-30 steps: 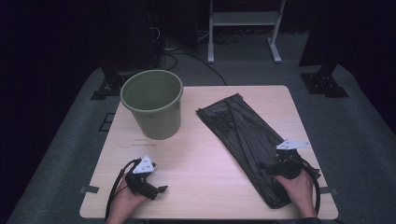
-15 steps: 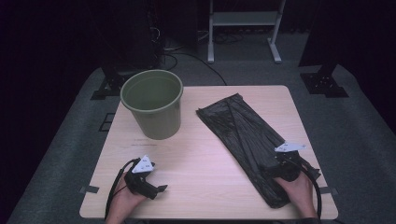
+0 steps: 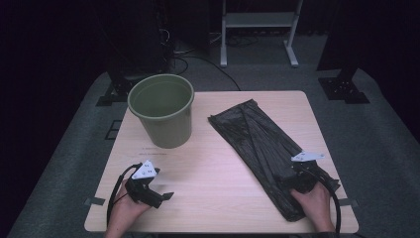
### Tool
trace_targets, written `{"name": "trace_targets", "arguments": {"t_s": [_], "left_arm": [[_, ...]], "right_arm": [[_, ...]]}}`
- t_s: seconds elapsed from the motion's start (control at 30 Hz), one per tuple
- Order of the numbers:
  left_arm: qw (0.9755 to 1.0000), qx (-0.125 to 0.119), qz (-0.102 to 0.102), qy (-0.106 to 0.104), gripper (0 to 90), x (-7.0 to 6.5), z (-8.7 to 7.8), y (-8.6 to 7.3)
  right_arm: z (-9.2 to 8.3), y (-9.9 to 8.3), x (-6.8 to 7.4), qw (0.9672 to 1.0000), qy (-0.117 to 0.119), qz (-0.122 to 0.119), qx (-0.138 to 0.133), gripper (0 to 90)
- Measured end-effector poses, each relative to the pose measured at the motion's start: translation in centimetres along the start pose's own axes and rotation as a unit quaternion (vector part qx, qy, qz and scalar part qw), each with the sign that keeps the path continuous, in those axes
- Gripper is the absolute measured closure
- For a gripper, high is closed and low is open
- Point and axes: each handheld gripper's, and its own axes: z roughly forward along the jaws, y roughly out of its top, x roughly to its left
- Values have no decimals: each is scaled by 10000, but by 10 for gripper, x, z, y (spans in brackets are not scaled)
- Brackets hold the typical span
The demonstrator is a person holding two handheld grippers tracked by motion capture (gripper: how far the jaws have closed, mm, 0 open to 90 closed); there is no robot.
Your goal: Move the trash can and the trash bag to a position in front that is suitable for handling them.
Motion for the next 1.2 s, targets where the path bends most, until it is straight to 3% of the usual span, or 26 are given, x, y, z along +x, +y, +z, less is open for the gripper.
{"name": "trace_targets", "arguments": {"t_s": [0.07,0.63,1.2], "left_arm": [[10000,-65,-38,-43,0,0,-4,4],[9993,-288,-80,203,0,10,-43,41],[9988,-387,-149,277,0,26,-66,73]], "right_arm": [[0,0,0,10000,1,-7,-7,0],[0,0,0,10000,-3,-3,-1,0],[0,0,0,10000,-4,-7,-2,0]]}}
